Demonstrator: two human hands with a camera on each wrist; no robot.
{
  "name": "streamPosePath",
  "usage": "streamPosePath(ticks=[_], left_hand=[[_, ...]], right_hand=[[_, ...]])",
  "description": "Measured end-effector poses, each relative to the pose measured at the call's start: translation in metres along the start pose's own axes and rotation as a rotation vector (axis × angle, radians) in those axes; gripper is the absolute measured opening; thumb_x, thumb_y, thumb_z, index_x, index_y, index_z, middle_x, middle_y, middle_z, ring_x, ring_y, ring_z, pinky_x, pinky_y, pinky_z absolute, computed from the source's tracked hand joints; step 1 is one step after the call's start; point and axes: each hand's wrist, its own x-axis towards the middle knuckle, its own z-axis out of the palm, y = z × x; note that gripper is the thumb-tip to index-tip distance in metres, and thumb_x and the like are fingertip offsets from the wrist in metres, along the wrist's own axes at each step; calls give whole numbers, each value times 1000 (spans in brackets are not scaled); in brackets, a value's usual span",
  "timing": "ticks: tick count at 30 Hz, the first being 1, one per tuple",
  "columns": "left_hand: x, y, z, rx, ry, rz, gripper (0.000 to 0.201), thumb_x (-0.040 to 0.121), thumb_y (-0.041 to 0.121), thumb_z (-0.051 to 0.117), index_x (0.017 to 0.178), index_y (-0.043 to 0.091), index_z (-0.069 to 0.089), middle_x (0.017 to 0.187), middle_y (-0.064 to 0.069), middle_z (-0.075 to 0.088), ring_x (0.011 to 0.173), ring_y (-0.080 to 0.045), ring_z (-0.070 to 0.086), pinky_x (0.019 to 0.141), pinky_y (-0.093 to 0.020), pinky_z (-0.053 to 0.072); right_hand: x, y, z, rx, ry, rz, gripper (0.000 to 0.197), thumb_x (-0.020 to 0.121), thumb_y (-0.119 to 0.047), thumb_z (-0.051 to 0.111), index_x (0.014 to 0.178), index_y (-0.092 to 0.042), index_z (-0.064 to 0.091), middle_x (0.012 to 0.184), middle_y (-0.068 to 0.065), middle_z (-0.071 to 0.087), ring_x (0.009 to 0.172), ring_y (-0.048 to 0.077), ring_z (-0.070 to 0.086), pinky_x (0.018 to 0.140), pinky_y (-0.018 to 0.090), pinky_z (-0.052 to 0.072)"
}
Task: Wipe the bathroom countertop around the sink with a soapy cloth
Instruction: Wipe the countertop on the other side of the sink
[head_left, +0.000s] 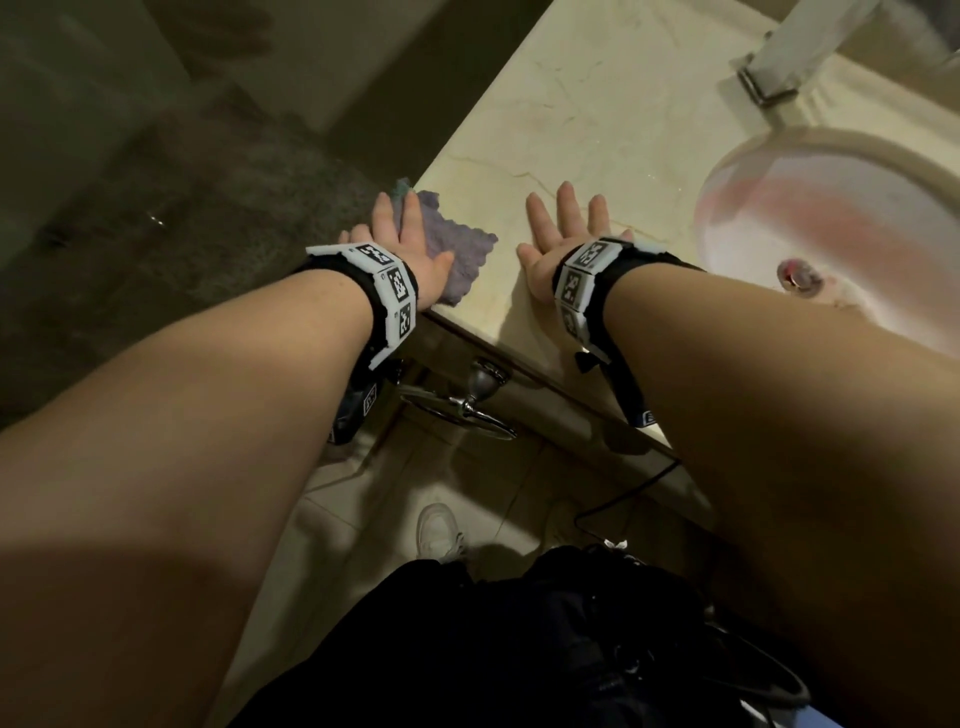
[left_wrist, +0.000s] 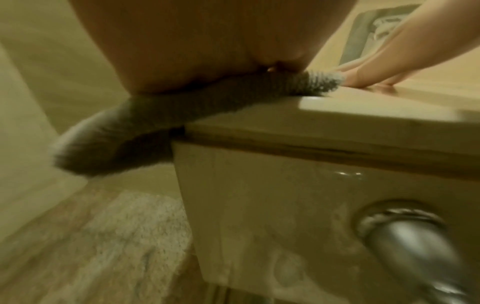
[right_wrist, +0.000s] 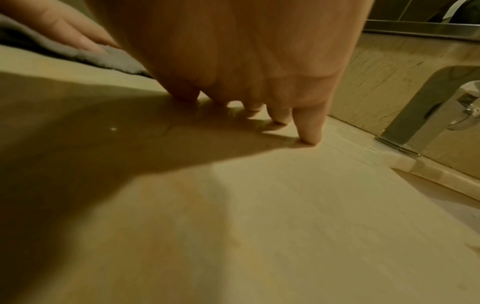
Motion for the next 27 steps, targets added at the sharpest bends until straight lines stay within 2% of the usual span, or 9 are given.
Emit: streamPosePath(ticks=[4, 12, 16, 22, 27], left_hand=[[21, 13, -2, 16, 41, 43, 75, 96, 45, 37, 152, 14, -1, 159, -17, 3, 140, -39, 20, 116, -48, 12], [44, 28, -4, 37, 55, 97, 76, 96, 46, 37, 152, 14, -2, 159, -17, 0, 144, -38, 12, 118, -51, 8], [39, 24, -1, 63, 86, 136, 74, 96, 46, 35, 153, 15, -1, 159, -17, 0, 143, -38, 13, 118, -49, 7], [17, 17, 2, 161, 82, 167, 72, 97, 50, 28, 152, 16, -3, 160, -14, -8, 146, -36, 3, 119, -49, 3], [-2, 7, 9, 196, 80, 169, 73, 96, 52, 27, 152, 16, -3, 160, -13, -9, 146, -38, -5, 118, -50, -1]], right_hand=[[4, -1, -1, 21, -6, 16, 57, 97, -51, 12, 146, -42, -15, 157, -8, -23, 147, 27, -18, 117, 55, -3], [8, 0, 1, 17, -3, 25, 58, 96, -52, 13, 146, -42, -15, 157, -9, -23, 146, 27, -19, 116, 57, -3], [8, 1, 2, 10, 5, 13, 57, 97, -51, 11, 146, -42, -16, 158, -7, -22, 146, 28, -18, 116, 55, -5], [5, 4, 2, -70, 20, 9, 57, 94, -55, 5, 147, -41, -10, 160, -5, -13, 148, 27, -11, 117, 53, -2], [8, 3, 0, -33, 17, -3, 58, 94, -55, 8, 146, -42, -13, 159, -7, -18, 147, 28, -14, 118, 54, 0]])
